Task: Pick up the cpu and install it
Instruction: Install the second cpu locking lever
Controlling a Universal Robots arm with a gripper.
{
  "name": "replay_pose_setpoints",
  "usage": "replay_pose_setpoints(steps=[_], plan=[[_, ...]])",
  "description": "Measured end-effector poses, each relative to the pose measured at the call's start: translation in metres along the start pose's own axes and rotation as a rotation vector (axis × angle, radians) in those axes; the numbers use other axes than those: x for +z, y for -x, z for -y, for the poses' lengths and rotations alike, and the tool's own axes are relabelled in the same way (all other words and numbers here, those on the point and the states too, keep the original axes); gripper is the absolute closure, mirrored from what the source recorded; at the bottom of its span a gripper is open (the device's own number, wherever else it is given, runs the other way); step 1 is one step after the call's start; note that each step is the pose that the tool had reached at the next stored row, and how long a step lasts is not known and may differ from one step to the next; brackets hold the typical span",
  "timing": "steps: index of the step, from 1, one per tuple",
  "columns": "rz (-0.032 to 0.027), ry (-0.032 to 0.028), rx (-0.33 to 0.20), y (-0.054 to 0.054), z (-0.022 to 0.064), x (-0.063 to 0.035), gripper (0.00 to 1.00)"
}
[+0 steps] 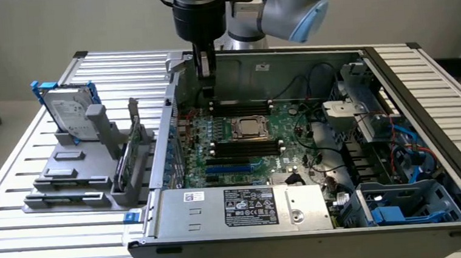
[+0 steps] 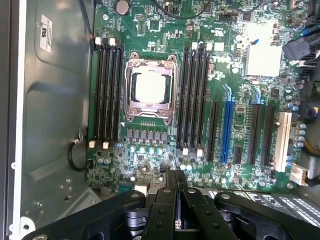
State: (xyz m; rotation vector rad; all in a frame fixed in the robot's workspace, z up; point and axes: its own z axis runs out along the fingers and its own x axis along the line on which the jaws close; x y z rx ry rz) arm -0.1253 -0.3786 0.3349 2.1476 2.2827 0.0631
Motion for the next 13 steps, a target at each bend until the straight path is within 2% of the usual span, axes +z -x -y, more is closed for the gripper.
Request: replay_pose_setpoints(steps=[6,13], plan=[[0.0003,0.0061,0.000,0.007,0.0156,-0.0157,0.89],[0.0007,0.0121,0.000,0.017,0.0406,-0.0271,0.89]])
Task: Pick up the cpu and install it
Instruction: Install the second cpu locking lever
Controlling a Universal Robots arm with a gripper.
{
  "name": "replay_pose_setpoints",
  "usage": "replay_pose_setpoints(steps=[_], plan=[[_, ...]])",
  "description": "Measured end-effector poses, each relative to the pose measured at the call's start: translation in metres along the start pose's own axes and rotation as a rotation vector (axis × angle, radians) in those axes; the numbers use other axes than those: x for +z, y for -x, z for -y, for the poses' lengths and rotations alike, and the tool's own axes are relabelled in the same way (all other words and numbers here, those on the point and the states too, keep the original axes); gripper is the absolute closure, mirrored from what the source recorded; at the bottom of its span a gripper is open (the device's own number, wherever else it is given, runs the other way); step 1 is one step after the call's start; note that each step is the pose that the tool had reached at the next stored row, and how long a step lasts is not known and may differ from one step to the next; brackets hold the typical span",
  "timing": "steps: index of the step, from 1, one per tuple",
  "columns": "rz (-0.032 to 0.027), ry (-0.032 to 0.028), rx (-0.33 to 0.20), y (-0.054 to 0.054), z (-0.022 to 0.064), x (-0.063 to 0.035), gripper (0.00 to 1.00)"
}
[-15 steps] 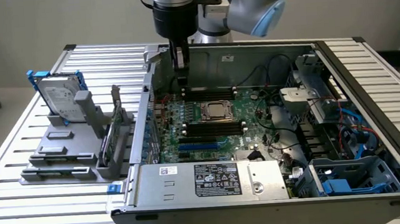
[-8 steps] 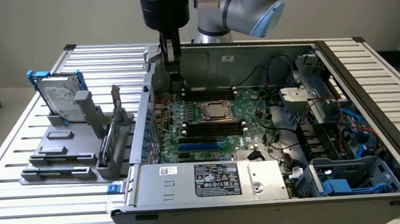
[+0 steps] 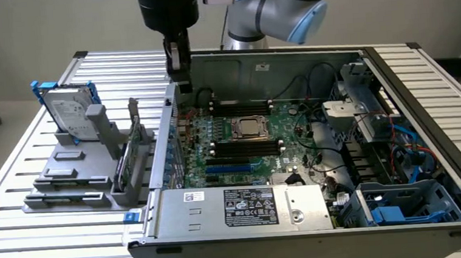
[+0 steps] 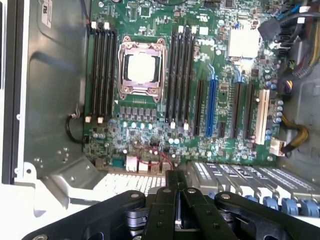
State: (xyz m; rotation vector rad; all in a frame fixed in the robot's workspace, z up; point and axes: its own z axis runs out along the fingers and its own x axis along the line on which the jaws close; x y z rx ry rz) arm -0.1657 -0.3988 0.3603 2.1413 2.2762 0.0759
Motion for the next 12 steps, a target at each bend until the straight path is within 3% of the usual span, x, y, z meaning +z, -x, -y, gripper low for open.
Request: replay_pose_setpoints(steps=[12], plan=[[0.0004,0.0082,0.000,0.017,0.0496,-0.0084,0.89]])
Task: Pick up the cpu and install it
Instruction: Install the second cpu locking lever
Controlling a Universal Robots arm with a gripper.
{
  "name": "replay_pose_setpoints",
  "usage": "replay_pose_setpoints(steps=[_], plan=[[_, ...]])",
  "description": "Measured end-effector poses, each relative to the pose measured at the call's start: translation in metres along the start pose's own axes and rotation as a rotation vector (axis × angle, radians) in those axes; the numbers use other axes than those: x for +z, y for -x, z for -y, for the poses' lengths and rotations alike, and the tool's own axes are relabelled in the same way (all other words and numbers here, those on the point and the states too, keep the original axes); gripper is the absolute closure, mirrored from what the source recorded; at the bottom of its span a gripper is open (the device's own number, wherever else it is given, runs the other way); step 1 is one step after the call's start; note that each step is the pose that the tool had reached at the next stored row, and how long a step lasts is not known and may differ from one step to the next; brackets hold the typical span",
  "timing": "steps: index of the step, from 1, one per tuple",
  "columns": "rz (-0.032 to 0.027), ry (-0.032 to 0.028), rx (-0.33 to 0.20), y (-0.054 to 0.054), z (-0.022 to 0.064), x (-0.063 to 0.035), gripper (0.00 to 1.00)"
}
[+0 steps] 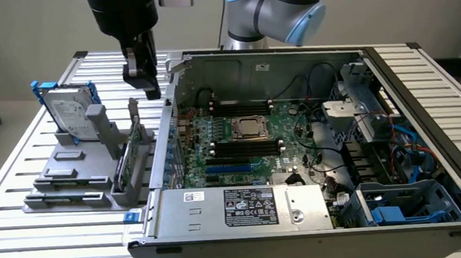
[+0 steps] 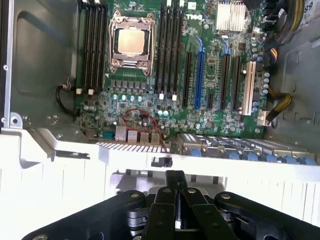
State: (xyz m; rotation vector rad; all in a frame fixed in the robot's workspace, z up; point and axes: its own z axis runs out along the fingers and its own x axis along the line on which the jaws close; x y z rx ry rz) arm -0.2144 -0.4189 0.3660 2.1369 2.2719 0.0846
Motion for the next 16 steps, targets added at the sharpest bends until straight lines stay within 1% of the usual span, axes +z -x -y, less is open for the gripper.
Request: replay_pose_setpoints(steps=[6,7,16], plan=[[0.0003,0.0031,0.000,0.006,0.0275,-0.0018,0.89],[0.0003,0.0041,0.000,0.007,0.0338,-0.0021,0.89],[0.0007,0.0091,0.000,0.015,0.0751,-0.0046,0.89]])
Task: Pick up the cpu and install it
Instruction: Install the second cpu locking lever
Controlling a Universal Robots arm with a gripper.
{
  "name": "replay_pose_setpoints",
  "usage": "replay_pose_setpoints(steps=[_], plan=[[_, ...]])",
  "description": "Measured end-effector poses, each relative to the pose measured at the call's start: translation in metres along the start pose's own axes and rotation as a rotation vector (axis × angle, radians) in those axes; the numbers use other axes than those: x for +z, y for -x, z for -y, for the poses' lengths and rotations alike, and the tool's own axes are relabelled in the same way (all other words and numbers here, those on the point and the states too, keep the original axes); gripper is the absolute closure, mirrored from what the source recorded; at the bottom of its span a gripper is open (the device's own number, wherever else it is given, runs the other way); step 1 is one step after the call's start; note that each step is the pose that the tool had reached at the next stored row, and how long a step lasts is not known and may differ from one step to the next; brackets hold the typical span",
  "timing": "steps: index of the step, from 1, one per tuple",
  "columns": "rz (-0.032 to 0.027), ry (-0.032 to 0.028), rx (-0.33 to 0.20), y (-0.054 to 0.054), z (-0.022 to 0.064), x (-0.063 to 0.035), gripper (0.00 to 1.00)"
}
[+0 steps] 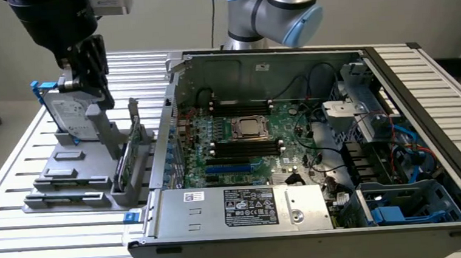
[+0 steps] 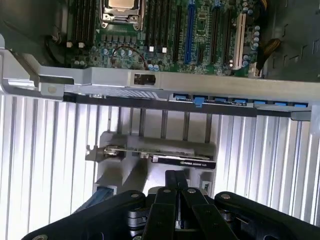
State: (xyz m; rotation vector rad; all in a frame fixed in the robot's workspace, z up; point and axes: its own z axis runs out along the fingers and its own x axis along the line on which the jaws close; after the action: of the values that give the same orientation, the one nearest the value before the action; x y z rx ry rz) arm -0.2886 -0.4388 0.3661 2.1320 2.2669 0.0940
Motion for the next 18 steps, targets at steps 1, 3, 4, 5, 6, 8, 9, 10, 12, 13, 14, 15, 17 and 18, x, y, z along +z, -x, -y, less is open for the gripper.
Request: replay_pose_setpoints(steps=[1,3,4,5,6,8,9,10,12,13,14,15,17,18], plan=[[0.0000,0.0003,0.000,0.001,0.0047,-0.0003,0.89],[0.0000,0.0008,0.000,0.003,0.0141,-0.0006,0.89],[0.0000,0.0010,0.000,0.004,0.0187,-0.0004,0.89],[0.0000,0.0014,0.000,0.005,0.0231,0.0001,0.89],[0.0000,0.0021,0.000,0.005,0.0279,0.0012,0.89],[0.0002,0.0031,0.000,0.006,0.0374,0.0033,0.89],[0.0002,0.0038,0.000,0.007,0.0420,0.0043,0.89],[0.0001,0.0047,0.000,0.007,0.0464,0.0052,0.89],[0.0003,0.0067,0.000,0.009,0.0556,0.0070,0.89],[0.0004,0.0079,0.000,0.010,0.0599,0.0079,0.88],[0.0004,0.0090,0.000,0.010,0.0640,0.0089,0.83],[0.0005,0.0098,0.000,0.011,0.0681,0.0098,0.83],[0.0006,0.0112,0.000,0.014,0.0752,0.0119,0.76],[0.0006,0.0117,0.000,0.015,0.0782,0.0131,0.64]])
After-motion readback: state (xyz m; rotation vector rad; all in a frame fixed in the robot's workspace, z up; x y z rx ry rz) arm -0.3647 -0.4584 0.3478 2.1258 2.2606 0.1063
